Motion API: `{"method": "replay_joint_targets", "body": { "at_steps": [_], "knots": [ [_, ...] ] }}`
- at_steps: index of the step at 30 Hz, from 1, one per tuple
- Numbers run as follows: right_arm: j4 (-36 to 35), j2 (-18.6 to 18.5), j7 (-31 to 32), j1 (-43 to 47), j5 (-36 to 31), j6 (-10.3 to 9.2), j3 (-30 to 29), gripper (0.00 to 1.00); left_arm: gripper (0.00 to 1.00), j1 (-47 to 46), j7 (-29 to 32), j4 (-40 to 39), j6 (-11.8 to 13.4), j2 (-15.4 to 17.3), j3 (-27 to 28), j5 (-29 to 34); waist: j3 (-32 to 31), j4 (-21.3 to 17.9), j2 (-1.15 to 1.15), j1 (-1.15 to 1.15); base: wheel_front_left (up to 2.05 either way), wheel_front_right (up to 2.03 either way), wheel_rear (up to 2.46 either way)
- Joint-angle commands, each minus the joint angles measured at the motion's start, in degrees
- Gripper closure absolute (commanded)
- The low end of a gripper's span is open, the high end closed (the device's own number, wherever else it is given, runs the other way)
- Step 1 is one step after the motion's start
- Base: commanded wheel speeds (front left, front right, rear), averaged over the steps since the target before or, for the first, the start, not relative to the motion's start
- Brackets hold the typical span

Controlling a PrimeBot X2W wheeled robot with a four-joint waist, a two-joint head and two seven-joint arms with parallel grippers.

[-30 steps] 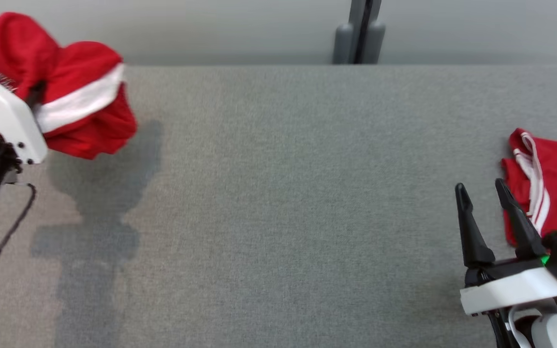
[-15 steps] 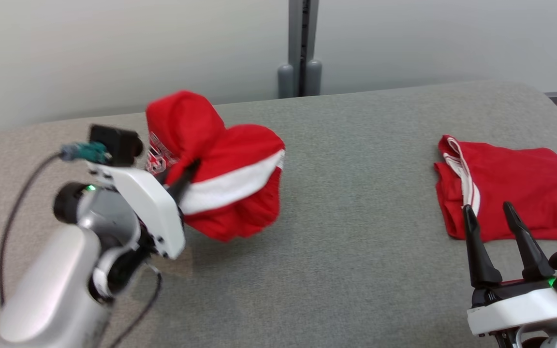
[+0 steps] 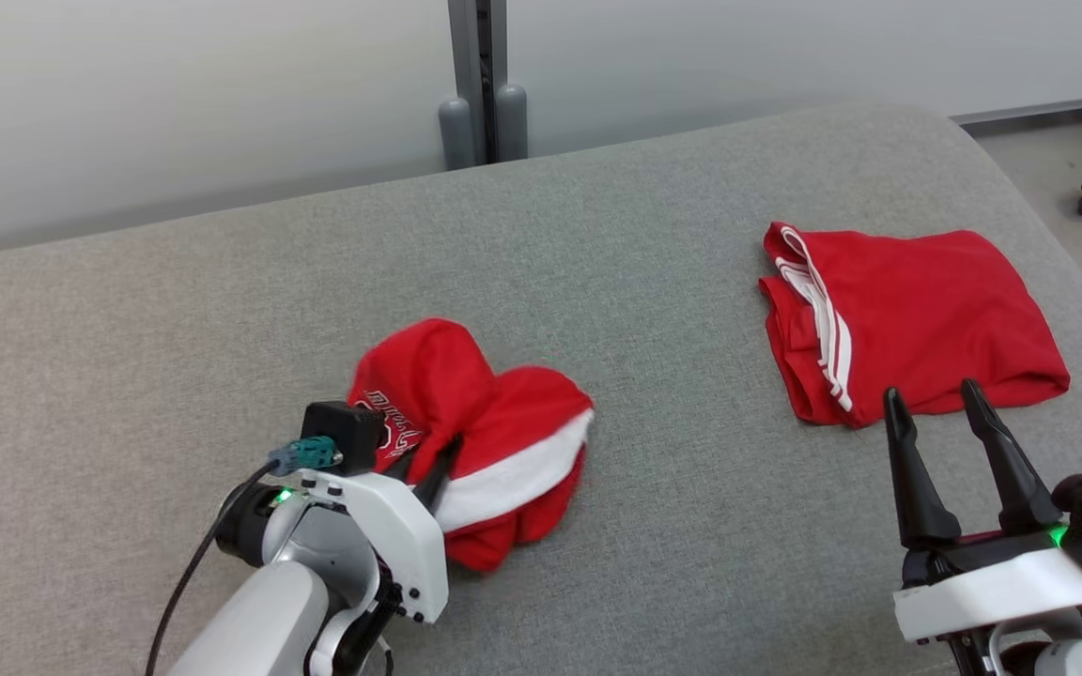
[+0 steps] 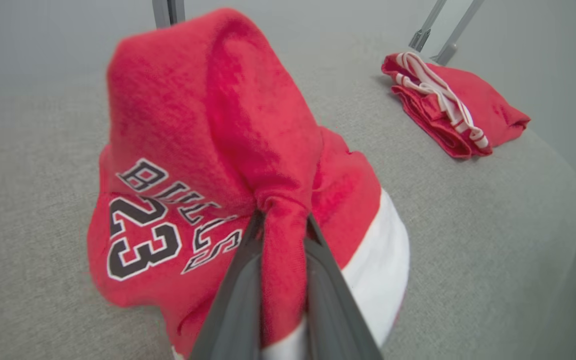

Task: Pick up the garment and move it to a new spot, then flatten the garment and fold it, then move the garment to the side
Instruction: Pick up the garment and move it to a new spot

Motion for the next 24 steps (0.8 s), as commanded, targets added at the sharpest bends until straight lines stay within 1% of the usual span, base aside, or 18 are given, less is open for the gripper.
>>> {"method": "replay_joint_targets", "body": {
  "at_steps": [1, 2, 3, 5, 8, 13, 17, 24],
  "knots": [
    [-0.09, -0.18, -0.13, -0.67, -0.14, 0.03, 0.18, 0.0, 0.92, -1.07, -0.76, 0.99, -0.01, 0.0, 0.06, 0.5, 0.49, -0.34, 0.0, 0.0, 0.0, 0.0, 0.0],
    [-0.03, -0.14, -0.09, -0.88, -0.28, 0.03, 0.36, 0.0, 0.52, -1.4, -1.2, 1.99, -0.15, -0.55, -0.06, 0.37, 0.7, -0.33, 0.0, 0.0, 0.0, 0.0, 0.0],
    [0.06, -0.12, -0.11, -1.23, -0.36, 0.03, 0.45, 0.0, 0.0, -1.69, -1.72, 2.87, -0.43, -0.97, -0.15, 0.38, 0.81, -0.27, 0.0, 0.0, 0.0, 0.0, 0.0],
    [0.19, -0.05, -0.19, -1.58, -0.42, 0.03, 0.34, 0.0, 0.0, -2.18, -2.75, 4.19, -0.68, -1.63, -0.1, 0.18, 0.79, 0.03, 0.0, 0.0, 0.0, 0.0, 0.0],
    [0.58, 0.04, -0.32, -1.21, -0.4, 0.03, 0.13, 0.0, 0.0, -2.92, -4.04, 5.0, -1.04, -1.71, 0.03, 0.5, 0.27, 0.86, 0.0, 0.0, 0.0, 0.0, 0.0],
    [0.79, -0.2, -0.22, -0.17, -0.22, 0.03, -0.59, 0.0, 0.0, -3.49, -6.21, 2.27, -0.43, -0.79, 1.21, 0.69, -1.36, 2.68, 0.0, 0.0, 0.0, 0.0, 0.0],
    [0.29, -0.42, 0.08, 0.67, -0.09, 0.03, -1.39, 0.0, 0.0, -2.38, -7.52, -2.14, 1.33, 0.98, 3.3, 0.46, -2.68, 4.32, 0.0, 0.0, 0.0, 0.0, 0.0],
    [-0.83, -0.81, 0.52, 3.01, 0.24, 0.03, -2.6, 0.0, 0.0, 3.31, -10.63, -10.32, 5.13, 5.32, 8.1, -0.09, -4.24, 6.57, 0.0, 0.0, 0.0, 0.0, 0.0]
  ]
}}
